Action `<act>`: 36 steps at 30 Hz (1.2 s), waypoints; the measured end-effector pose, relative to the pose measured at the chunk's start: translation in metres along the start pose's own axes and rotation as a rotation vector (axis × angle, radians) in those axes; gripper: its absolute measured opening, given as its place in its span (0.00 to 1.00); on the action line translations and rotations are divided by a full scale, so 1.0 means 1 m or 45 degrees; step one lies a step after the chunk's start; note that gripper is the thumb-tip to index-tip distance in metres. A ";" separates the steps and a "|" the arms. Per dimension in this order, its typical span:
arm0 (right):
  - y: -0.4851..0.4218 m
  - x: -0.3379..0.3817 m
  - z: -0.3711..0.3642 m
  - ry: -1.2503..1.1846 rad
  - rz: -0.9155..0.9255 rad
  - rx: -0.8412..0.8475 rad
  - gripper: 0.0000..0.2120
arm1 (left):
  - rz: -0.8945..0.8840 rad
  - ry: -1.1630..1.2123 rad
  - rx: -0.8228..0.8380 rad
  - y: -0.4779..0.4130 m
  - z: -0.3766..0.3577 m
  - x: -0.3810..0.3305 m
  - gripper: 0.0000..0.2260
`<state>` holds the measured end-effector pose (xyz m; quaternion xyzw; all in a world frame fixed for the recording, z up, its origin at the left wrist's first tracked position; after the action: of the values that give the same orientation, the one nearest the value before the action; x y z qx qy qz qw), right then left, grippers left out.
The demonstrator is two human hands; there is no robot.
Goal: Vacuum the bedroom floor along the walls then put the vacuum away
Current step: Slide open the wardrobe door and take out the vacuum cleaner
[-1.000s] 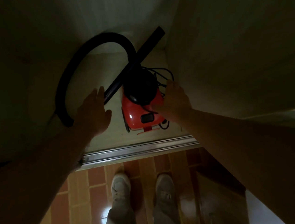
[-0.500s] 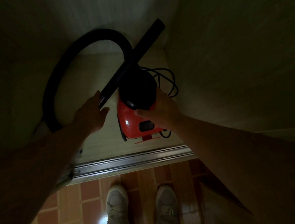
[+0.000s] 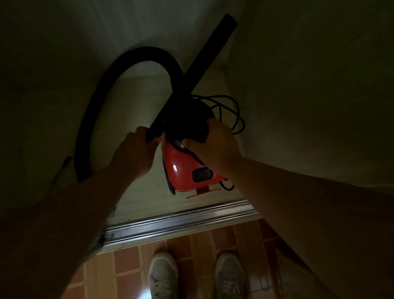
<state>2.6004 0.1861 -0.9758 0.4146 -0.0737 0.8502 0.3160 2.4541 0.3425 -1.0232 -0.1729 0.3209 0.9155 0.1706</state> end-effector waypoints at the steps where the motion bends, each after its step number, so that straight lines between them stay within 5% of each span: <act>1: -0.002 0.000 -0.001 0.006 -0.013 -0.006 0.33 | -0.001 0.001 0.003 0.002 -0.001 -0.002 0.19; 9: -0.020 0.000 -0.012 -0.076 -0.127 -0.028 0.27 | -0.034 0.100 0.018 0.013 -0.008 -0.015 0.17; 15: -0.030 0.002 -0.023 -0.214 -0.307 0.070 0.11 | -0.090 0.029 0.014 0.013 -0.008 -0.018 0.12; 21: -0.036 0.003 -0.033 -0.607 -0.574 0.035 0.12 | -0.094 0.048 0.018 0.015 -0.010 -0.020 0.12; 27: -0.029 0.008 -0.031 -0.530 -0.475 0.034 0.22 | -0.151 0.035 0.022 0.026 -0.001 -0.027 0.16; 36: -0.008 0.035 0.002 -0.372 -0.393 0.054 0.17 | -0.129 0.085 0.002 0.070 0.033 -0.054 0.16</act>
<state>2.5908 0.2085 -0.9492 0.5464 -0.0364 0.7240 0.4196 2.4653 0.3010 -0.9392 -0.2194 0.3178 0.8991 0.2059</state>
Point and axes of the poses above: each hand's wrist, its own y-axis away from the middle knuckle, its own z-axis out of the back of the hand, x = y × z, the point moved 3 cm from there along -y, towards the middle knuckle, and after that the axes turned 13 degrees about z, right-handed, at the moved point
